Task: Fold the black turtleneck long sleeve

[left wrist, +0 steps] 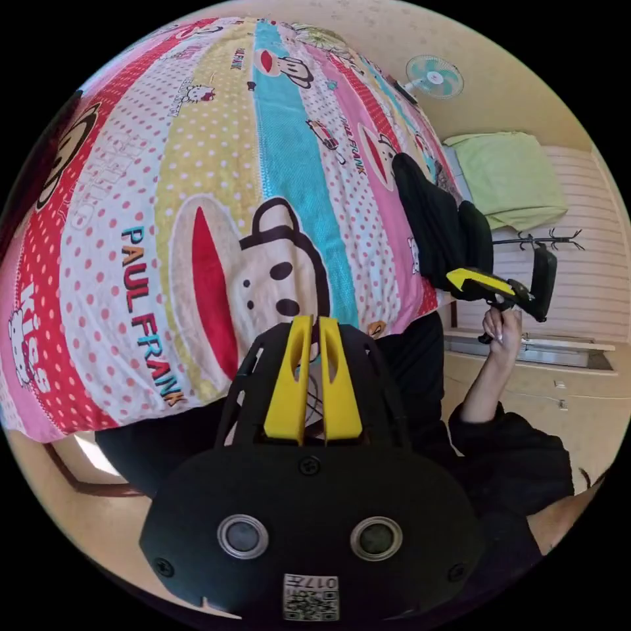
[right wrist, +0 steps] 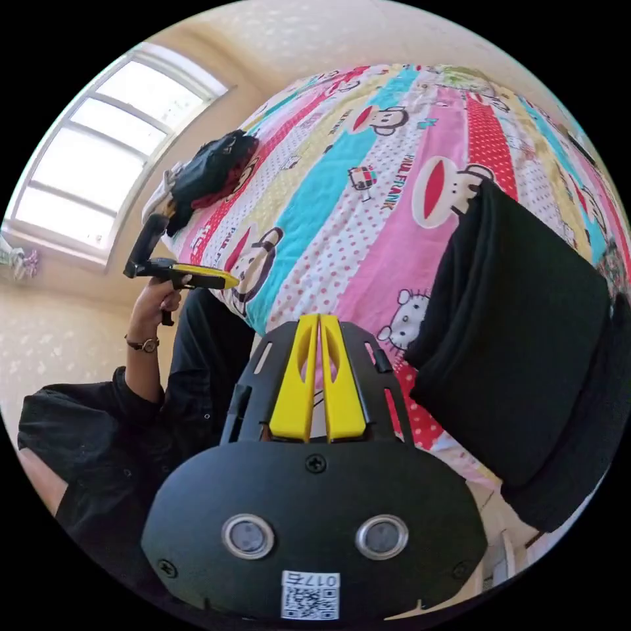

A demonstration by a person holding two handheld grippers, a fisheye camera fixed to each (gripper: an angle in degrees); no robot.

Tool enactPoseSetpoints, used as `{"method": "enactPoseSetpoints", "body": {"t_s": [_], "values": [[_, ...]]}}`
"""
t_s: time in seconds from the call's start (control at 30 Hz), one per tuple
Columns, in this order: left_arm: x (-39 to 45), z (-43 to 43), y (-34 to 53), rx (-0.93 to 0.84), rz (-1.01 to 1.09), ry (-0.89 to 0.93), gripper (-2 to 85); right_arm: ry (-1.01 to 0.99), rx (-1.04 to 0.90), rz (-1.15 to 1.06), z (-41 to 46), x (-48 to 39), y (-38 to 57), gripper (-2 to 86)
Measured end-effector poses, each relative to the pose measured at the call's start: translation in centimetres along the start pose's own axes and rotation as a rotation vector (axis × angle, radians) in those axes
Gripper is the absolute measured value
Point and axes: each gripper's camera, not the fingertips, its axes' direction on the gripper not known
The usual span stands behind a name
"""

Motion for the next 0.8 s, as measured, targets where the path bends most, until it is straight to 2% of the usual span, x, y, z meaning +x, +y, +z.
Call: {"method": "enactPoseSetpoints", "body": {"t_s": [0.07, 0.17, 0.23, 0.37, 0.47, 0.53, 0.57, 0.63, 0.73, 0.8], "values": [[-0.3, 2.4, -1.1, -0.041, -0.001, -0.024, -0.1, 0.101, -0.053, -0.063, 3.0, -3.8, -5.8, 0.6], [-0.3, 3.0, -0.4, 0.035, 0.009, -0.001, -0.6, 0.222, -0.317, -0.09, 11.3, -8.0, -13.3, 0.6], [-0.3, 3.3, 0.8, 0.13, 0.024, 0.03, -0.8, 0.362, -0.362, -0.19, 13.2, -10.8, -15.9, 0.5], [-0.8, 2.6, 2.9, 0.242, 0.083, 0.08, -0.9, 0.325, -0.471, -0.176, 13.2, -12.2, -19.6, 0.5], [-3.4, -2.2, 3.7, 0.394, 0.02, 0.014, -0.7, 0.273, -0.516, -0.134, 13.2, -12.8, -22.0, 0.5], [-7.0, -9.4, 3.1, 0.55, -0.08, -0.142, 0.1, 0.303, -0.549, -0.156, 13.6, -14.4, -23.2, 0.5], [-8.1, -11.5, 2.7, 0.579, -0.102, -0.166, 0.4, 0.315, -0.557, -0.155, 13.8, -14.8, -23.5, 0.5], [-12.3, -20.3, 0.4, 0.696, -0.173, -0.212, 6.3, 0.4, -0.595, -0.17, 14.7, -17.0, -24.5, 0.5], [-17.5, -27.8, -4.2, 0.757, -0.296, -0.288, 11.7, 0.495, -0.63, -0.186, 15.8, -19.4, -25.2, 0.5], [-21.1, -28.5, -8.4, 0.664, -0.352, -0.292, 11.8, 0.494, -0.624, -0.164, 15.8, -19.9, -25.3, 0.5]]}}
